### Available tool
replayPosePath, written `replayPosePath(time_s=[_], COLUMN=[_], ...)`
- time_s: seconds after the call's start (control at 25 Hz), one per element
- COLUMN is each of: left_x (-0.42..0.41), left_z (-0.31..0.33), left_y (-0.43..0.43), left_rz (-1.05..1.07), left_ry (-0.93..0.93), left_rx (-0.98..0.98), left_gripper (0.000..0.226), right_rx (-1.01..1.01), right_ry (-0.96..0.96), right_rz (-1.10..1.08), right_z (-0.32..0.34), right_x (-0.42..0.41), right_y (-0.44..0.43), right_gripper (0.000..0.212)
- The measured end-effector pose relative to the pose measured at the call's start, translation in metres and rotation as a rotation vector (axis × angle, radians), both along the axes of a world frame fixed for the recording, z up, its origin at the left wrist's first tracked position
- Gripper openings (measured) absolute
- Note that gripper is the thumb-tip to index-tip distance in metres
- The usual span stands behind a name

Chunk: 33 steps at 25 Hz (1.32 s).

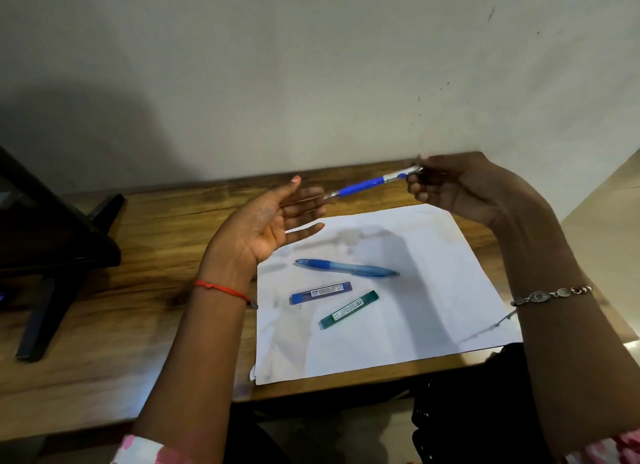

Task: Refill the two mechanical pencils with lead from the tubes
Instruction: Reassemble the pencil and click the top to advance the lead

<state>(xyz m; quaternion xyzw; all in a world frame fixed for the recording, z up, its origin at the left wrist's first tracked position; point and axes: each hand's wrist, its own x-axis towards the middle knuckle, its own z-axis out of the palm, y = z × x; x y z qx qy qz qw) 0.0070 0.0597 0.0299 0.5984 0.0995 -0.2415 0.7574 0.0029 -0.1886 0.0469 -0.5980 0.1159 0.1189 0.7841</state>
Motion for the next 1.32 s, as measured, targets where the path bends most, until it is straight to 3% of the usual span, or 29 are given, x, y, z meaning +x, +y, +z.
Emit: replayPosePath(time_s=[0.08,0.16,0.44,0.64,0.88,1.04,1.32], left_x=[0.001,0.002,0.002,0.001,0.002,0.001,0.004], left_z=[-0.003,-0.005,-0.003,-0.002,-0.002,-0.004,-0.005], left_y=[0.002,0.004,0.005,0.003,0.001,0.000,-0.002], left_rz=[0.063,0.138,0.128,0.141,0.120,0.102,0.073], left_ry=[-0.045,-0.081,-0.092,-0.097,-0.097,-0.101,-0.090], left_rx=[0.272,0.410,0.469,0.492,0.484,0.492,0.475], left_gripper=[0.027,0.024,0.021,0.020,0.023,0.024,0.026], right_rx=[-0.066,-0.109,-0.170,-0.319,-0.419,-0.576,-1.037], right_ry=[0.057,0.123,0.221,0.254,0.194,0.131,-0.076], right_rz=[0.028,0.074,0.104,0.116,0.171,0.161,0.276], right_z=[-0.004,-0.010,-0.027,-0.035,-0.037,-0.037,-0.037], right_x=[0.000,0.002,0.011,0.017,0.014,0.013,0.013], right_y=[-0.005,-0.006,0.001,0.005,0.009,0.011,0.012], right_gripper=[0.031,0.023,0.016,0.019,0.024,0.027,0.020])
